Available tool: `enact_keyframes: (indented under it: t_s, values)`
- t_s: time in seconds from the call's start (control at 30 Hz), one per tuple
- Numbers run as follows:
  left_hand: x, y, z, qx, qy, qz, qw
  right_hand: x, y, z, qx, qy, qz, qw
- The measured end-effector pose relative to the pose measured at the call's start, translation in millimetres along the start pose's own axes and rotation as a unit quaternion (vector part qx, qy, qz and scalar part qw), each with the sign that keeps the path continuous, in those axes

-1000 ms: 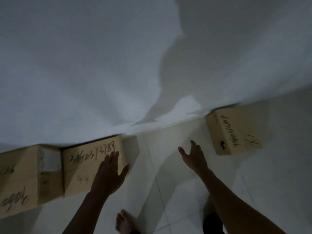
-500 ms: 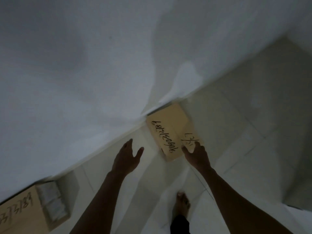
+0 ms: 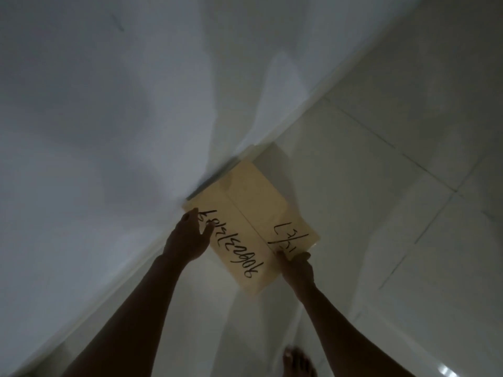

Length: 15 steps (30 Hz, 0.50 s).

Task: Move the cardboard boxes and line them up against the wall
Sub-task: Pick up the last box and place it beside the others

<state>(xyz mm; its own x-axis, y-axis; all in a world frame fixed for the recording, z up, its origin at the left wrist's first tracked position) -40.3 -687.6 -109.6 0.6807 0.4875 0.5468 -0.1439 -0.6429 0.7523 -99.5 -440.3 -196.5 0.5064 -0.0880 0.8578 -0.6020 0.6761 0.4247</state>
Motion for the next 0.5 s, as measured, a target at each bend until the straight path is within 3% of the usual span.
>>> enact_keyframes:
  t_s: [0.2, 0.3, 0.43, 0.5]
  values:
    - [-51, -31, 5, 0.026, -0.015, -0.059, 0.998, -37, 38, 4, 0.022, 0.097, -0.016, 0.995]
    - [-62, -45, 4, 0.06, 0.051, -0.056, 0.995, -54, 67, 20, 0.024, 0.134, -0.02, 0.991]
    - [-59, -63, 11, 0.057, 0.118, 0.002, 0.991, -64, 79, 26, -0.053, 0.076, -0.06, 0.994]
    - [-50, -79, 18, 0.127, 0.141, 0.017, 0.982, -62, 74, 24, -0.079, 0.046, -0.045, 0.995]
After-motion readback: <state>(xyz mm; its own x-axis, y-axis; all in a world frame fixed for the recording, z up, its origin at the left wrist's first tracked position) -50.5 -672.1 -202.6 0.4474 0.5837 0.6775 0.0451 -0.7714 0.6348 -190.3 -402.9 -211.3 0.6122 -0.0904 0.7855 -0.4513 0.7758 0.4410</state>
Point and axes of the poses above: each hand's wrist, its own x-axis away from the middle knuckle, its own y-axis out of the back of the hand, z = x × y, the point moved 2 cm from there along -x, towards the middle knuckle, and after that the axes turned 5 degrees about -y, right-handed, at the moved point
